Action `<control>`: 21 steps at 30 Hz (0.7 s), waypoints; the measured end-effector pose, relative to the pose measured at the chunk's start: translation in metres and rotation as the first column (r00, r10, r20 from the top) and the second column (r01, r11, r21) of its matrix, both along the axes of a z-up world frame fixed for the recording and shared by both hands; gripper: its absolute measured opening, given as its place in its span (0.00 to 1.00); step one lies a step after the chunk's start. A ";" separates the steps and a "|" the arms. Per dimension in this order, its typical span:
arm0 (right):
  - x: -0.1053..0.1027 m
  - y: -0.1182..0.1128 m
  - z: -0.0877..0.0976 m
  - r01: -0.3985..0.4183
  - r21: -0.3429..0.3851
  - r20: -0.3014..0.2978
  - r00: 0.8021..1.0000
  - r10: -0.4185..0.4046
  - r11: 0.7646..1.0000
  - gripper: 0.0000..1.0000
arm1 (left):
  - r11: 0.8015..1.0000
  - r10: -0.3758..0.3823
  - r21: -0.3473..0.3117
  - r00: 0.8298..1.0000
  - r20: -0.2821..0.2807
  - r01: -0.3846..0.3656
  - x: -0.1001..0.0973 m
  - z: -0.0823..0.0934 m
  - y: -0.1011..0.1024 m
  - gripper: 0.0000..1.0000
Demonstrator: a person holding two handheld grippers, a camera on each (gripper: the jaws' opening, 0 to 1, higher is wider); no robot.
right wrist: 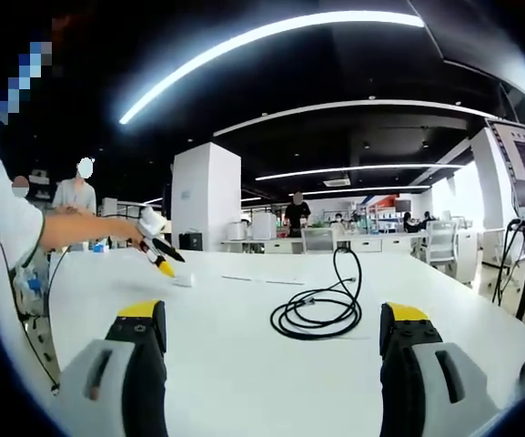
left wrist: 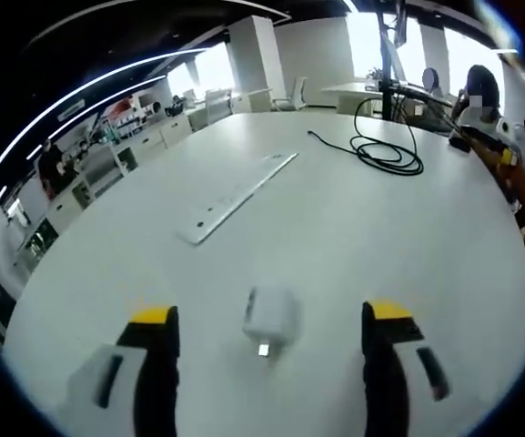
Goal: Plug the desk Type‑C cable into the charger adapter.
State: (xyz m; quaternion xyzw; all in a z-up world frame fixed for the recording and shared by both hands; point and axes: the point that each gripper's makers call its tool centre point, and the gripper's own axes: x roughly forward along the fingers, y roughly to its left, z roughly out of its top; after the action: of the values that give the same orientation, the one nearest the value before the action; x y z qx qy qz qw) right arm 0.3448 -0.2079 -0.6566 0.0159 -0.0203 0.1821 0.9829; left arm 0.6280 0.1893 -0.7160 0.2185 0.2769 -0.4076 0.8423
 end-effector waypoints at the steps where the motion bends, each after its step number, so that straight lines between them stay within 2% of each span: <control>1: 0.000 0.000 0.000 0.001 0.001 0.000 1.000 -0.001 1.000 1.00 | 1.000 -0.001 0.003 1.000 -0.003 0.001 0.001 -0.001 -0.001 0.81; 7: 0.001 -0.001 -0.002 0.003 0.005 -0.002 1.000 -0.003 1.000 1.00 | 1.000 -0.014 0.010 0.999 -0.035 0.014 0.005 -0.008 -0.005 0.74; 21: 0.005 -0.003 -0.007 0.009 0.013 -0.008 1.000 -0.009 1.000 1.00 | 0.999 -0.043 0.024 0.996 -0.083 0.045 0.006 -0.023 -0.008 0.64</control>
State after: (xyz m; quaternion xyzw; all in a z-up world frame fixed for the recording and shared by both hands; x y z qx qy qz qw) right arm 0.3499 -0.2109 -0.6635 0.0230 -0.0178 0.1776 0.9837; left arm 0.6344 0.1815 -0.7389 0.2184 0.3120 -0.4312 0.8180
